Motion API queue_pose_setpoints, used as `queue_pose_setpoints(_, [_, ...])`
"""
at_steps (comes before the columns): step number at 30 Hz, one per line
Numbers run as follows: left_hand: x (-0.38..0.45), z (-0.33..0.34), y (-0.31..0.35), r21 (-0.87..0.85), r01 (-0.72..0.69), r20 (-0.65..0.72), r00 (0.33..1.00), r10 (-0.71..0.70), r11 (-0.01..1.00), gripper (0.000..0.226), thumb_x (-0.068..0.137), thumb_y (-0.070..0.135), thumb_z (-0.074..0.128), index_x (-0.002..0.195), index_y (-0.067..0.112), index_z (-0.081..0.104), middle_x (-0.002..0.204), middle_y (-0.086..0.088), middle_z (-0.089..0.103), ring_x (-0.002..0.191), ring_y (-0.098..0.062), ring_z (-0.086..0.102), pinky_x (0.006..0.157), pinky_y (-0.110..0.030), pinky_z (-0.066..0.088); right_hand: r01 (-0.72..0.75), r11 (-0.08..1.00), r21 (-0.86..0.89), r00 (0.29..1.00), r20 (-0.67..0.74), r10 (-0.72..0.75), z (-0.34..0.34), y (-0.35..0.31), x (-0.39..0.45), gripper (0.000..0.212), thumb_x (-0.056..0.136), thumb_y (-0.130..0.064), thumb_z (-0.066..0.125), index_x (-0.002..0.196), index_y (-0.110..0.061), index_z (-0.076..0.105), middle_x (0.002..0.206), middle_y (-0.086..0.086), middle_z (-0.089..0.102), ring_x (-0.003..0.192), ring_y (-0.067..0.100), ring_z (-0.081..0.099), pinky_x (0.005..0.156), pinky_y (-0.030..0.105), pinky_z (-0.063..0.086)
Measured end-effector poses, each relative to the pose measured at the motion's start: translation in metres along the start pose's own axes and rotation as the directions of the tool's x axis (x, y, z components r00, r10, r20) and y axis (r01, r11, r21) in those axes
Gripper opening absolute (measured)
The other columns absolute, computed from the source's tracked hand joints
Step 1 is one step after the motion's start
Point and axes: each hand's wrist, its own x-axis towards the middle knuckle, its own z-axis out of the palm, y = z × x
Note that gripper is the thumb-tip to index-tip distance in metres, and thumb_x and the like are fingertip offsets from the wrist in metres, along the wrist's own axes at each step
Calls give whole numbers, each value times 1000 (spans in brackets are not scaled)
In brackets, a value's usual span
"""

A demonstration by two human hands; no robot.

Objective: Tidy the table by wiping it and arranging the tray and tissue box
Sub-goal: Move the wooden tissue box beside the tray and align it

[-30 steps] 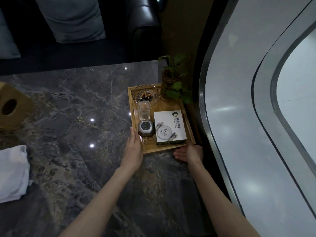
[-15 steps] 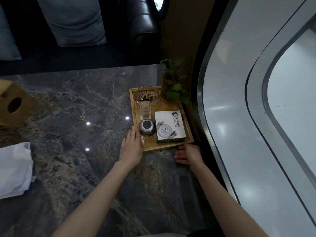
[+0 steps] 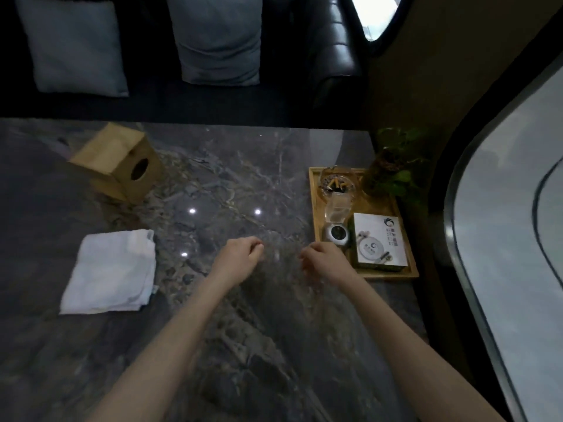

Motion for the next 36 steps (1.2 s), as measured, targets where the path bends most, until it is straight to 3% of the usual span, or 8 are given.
queue_pose_setpoints(6, [3,-96,-58,-3,66,-102,993,-66,998,27,91,27,48,109,15,64,110,-9,68,102,-26,60,87,-40,49,220,926,-307,975,47,-216,49,-88,26,26,89,-19,49,80,-2,67,88,16,73,76,22,63,67,31,47])
queue_pose_setpoints(9, [7,-142,-87,-27,82,-254,963,-86,996,29,89,29,52,111,14,62,112,-10,67,103,-27,60,88,-39,49,313,885,-346,945,23,-326,75,-136,43,23,90,-20,52,92,-3,68,95,14,71,82,18,58,67,28,37])
queue_pose_setpoints(11, [11,-165,-108,-34,76,-391,917,-83,997,37,87,28,56,120,11,56,120,-11,61,108,-28,57,89,-36,45,362,872,-331,919,-30,-393,94,-167,59,21,89,-17,54,100,-6,68,101,14,70,91,20,59,66,22,33])
queue_pose_setpoints(15, [26,-193,-149,-119,84,-538,832,-136,989,82,75,29,72,140,10,24,143,-15,31,131,-29,32,105,-38,31,393,912,-120,905,-128,-406,134,-215,94,33,89,-9,51,122,-9,55,120,9,62,112,21,56,88,22,40])
queue_pose_setpoints(21, [62,-196,-198,-332,163,-380,879,-289,929,130,60,36,82,144,15,-15,157,-9,-7,144,-23,-2,118,-41,9,304,950,75,952,-72,-299,188,-241,138,61,90,1,46,145,-14,24,150,8,34,130,20,42,104,33,39])
queue_pose_setpoints(24, [82,-190,-215,-446,190,-304,887,-348,875,130,59,34,84,144,16,-12,157,-11,3,144,-25,8,117,-43,15,241,970,36,970,-3,-241,208,-247,157,66,89,4,45,146,-16,20,155,6,25,135,20,35,97,24,38])
queue_pose_setpoints(27, [94,-185,-226,-467,172,-341,870,-356,867,120,56,34,85,145,16,6,150,-12,28,137,-28,29,113,-45,28,217,972,85,974,47,-221,221,-251,172,71,87,7,46,147,-17,15,156,7,22,143,20,21,108,29,31])
queue_pose_setpoints(36, [99,-178,-221,-498,69,-469,817,-336,865,99,53,18,87,134,8,31,135,-11,47,124,-23,44,96,-27,37,292,956,35,956,11,-292,233,-250,188,59,82,13,47,134,-14,40,139,7,48,133,19,40,106,33,38])
